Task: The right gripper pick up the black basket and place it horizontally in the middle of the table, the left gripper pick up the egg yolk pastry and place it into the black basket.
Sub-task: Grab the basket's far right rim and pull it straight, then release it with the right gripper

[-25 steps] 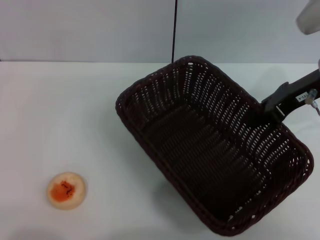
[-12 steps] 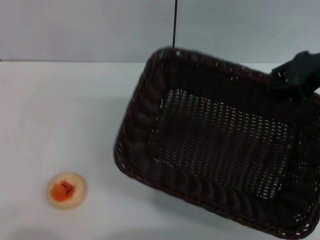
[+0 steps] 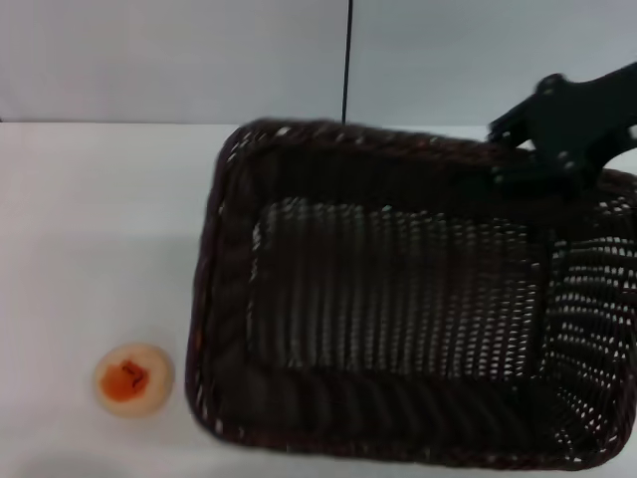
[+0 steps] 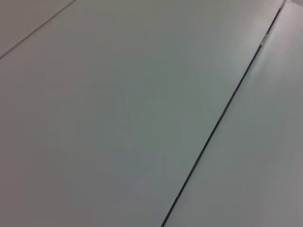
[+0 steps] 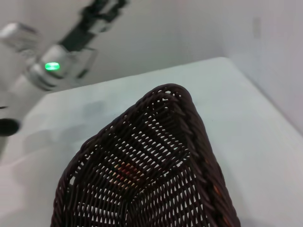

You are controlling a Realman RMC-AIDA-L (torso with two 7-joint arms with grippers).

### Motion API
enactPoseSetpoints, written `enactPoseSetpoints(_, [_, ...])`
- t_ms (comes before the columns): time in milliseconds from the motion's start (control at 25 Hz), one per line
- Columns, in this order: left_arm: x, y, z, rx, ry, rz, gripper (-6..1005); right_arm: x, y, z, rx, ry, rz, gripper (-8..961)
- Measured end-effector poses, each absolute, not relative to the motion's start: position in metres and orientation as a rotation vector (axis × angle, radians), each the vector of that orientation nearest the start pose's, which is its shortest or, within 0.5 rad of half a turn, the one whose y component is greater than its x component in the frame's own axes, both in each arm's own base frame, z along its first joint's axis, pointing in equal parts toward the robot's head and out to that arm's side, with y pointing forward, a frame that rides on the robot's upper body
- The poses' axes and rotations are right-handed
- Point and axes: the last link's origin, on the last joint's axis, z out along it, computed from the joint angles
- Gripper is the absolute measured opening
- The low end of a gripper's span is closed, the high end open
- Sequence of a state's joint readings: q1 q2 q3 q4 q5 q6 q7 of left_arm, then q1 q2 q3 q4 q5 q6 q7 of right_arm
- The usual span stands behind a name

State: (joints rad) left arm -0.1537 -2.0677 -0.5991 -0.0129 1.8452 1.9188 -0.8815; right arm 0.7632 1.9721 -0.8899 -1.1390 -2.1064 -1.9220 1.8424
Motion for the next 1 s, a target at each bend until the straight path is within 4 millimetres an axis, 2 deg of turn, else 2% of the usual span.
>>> enactPoseSetpoints(40, [-0.361, 0.187, 0.078, -1.111, -0.578, -1.435, 815, 0.132, 0.361, 0.067, -3.175, 0.201, 0.226, 222])
enactPoseSetpoints(360, [-0.358, 0.189, 0.074, -1.146, -0.585, -1.447, 815, 0.114, 0.38, 0.059, -3.233, 0.088, 0.078, 249])
enactPoseSetpoints(520, [-0.357, 0.189, 0.073, -1.143, -0.589, -1.455, 815, 0.113, 0.384, 0.056, -3.218, 0.063, 0.053, 263])
enactPoseSetpoints(680, [-0.358, 0.186, 0.073, -1.14, -0.595, -1.454, 815, 0.114, 0.388, 0.046, -3.203, 0.05, 0.115, 277])
enactPoseSetpoints(840, [-0.358, 0.185, 0.073, -1.135, -0.611, -1.467, 815, 0.122, 0.389, 0.033, -3.212, 0.067, 0.135, 290])
enactPoseSetpoints(1000, [-0.358, 0.185, 0.073, -1.134, -0.612, -1.473, 815, 0.125, 0.391, 0.029, -3.207, 0.075, 0.132, 304])
